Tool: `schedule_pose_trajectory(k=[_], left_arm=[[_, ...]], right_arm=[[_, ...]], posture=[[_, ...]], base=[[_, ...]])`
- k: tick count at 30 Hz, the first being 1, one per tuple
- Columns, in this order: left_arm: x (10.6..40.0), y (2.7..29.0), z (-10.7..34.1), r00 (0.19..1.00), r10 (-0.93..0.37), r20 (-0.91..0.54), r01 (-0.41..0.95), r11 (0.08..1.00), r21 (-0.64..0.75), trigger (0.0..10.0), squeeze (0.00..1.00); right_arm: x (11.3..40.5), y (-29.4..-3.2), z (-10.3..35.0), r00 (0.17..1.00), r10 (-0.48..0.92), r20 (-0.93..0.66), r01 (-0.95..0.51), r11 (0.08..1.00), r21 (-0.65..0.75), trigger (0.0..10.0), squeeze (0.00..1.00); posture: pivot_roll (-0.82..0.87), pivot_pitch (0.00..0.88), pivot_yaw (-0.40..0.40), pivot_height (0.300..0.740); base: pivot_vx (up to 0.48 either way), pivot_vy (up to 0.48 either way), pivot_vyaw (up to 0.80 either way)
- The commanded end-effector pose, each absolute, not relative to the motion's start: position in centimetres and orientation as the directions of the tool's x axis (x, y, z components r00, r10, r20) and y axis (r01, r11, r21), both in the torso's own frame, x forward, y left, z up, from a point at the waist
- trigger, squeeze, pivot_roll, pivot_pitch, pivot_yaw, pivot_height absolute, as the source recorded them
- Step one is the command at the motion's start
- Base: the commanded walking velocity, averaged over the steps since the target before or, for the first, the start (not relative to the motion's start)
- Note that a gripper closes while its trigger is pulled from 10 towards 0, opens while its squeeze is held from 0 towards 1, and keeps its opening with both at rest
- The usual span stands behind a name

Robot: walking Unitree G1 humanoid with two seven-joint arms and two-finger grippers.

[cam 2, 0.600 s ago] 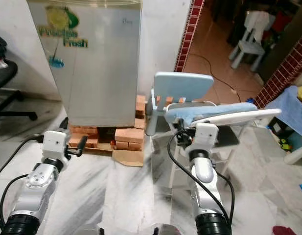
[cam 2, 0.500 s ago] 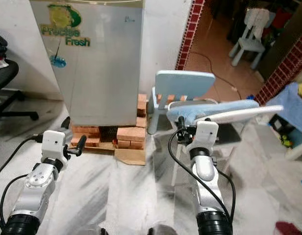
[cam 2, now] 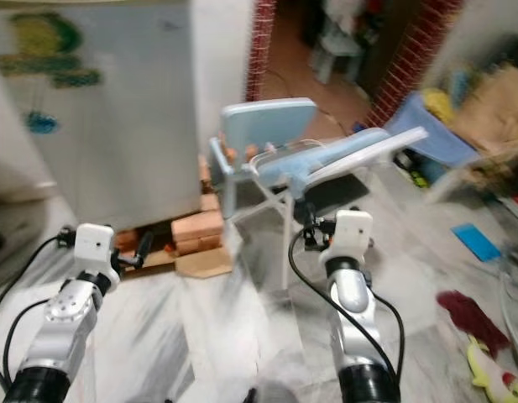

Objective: Restocking fridge

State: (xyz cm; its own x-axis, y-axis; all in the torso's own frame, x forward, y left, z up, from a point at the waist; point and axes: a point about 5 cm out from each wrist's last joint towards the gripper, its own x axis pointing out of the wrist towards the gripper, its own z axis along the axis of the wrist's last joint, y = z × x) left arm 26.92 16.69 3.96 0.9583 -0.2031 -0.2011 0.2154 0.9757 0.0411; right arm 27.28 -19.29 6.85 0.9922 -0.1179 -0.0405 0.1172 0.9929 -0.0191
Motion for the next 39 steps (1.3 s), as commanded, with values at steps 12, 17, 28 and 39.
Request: schedule_pose_trajectory(k=[12,17,28,39], left_arm=[[27.0,18.2,4.3,0.966,-0.169,-0.198,0.186,0.980,0.067,10.0,0.00],[27.2,18.5,4.6,0.967,-0.169,-0.191,0.187,0.979,0.080,10.0,0.00],[28.2,18.7,5.4,0.955,-0.232,-0.183,0.259,0.956,0.138,10.0,0.00],[29.0,18.2,5.6,0.952,-0.244,-0.183,0.270,0.953,0.135,10.0,0.00]], right_arm=[[27.9,-17.9,7.5,0.998,-0.069,-0.008,0.069,0.998,0.011,10.0,0.00],[28.0,-17.8,7.5,0.997,-0.071,-0.007,0.071,0.997,0.017,10.0,0.00],[27.7,-19.1,7.5,0.985,-0.174,0.020,0.174,0.985,0.011,10.0,0.00],[27.3,-19.5,7.2,0.984,-0.180,0.014,0.180,0.984,-0.003,10.0,0.00]], posture=[[-0.01,0.000,-0.068,0.740],[0.00,0.000,-0.062,0.740],[-0.03,0.000,0.046,0.740],[-0.05,0.000,0.021,0.740]], base=[[0.000,0.480,-0.28],[0.000,0.480,0.00],[0.000,0.480,0.00],[0.000,0.456,0.00]])
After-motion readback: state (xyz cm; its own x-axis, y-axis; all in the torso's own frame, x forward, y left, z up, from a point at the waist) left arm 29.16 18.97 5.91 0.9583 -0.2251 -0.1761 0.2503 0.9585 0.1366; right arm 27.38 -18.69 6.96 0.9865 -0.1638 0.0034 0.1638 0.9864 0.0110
